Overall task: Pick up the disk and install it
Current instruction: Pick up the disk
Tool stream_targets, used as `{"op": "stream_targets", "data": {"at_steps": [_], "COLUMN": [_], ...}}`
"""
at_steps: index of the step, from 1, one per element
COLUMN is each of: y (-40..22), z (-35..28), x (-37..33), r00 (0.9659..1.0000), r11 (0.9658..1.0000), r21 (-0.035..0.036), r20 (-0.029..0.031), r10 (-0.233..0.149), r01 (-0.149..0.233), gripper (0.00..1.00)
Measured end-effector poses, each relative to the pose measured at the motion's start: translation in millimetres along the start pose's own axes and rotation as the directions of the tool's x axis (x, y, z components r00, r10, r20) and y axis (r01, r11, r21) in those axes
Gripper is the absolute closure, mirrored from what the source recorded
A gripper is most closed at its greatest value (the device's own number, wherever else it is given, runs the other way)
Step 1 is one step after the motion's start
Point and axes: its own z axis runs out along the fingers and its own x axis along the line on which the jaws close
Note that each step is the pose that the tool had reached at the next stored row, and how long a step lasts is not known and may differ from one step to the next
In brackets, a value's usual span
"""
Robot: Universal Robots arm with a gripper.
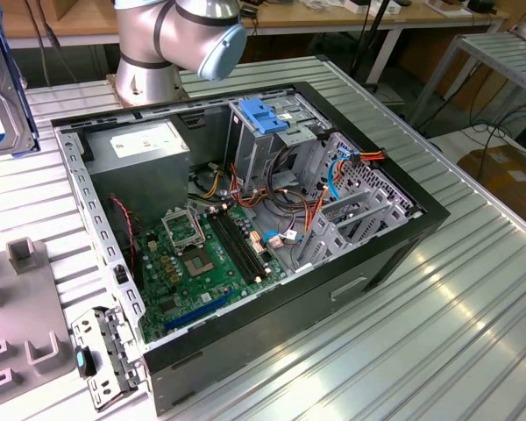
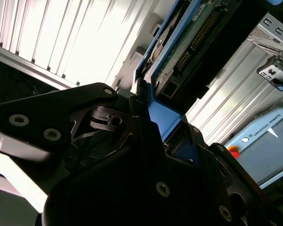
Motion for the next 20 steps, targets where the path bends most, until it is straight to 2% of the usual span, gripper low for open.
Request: {"op": "stream_targets", "data": {"at_steps": [20], "y": [-27.6], "z": [0.4], "x": [-0.6], "r00": [1.0000], "r11": [1.0000], "r21": [0.0000], "r20": [0.0000], "r10": [0.000], "r01": [0.000], "gripper": [0.63]}}
